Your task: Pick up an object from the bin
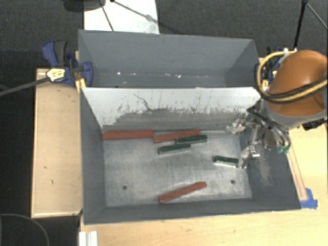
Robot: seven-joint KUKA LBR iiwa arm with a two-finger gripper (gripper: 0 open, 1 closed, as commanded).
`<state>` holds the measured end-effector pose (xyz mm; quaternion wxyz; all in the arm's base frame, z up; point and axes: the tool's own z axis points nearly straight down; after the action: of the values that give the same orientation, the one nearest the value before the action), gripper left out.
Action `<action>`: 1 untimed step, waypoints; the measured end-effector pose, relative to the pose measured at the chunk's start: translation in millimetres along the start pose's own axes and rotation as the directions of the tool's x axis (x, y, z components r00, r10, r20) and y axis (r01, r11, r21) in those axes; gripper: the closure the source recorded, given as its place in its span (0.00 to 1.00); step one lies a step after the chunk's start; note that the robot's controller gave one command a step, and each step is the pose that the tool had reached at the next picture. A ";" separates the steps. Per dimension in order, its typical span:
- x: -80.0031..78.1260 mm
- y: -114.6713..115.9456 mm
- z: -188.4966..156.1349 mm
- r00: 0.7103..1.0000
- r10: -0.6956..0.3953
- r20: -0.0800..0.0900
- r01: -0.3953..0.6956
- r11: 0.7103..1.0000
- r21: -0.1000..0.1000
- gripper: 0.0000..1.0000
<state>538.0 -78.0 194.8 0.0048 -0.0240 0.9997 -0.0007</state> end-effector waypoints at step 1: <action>14.0 6.1 56.6 0.999 -0.041 -0.005 0.041 0.999 -0.001 0.00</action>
Offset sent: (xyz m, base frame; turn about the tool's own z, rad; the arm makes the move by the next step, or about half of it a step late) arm 0.0115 0.0090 -0.1248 -0.1610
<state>524.3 -72.6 138.0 0.0021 -0.0443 0.9990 -0.0002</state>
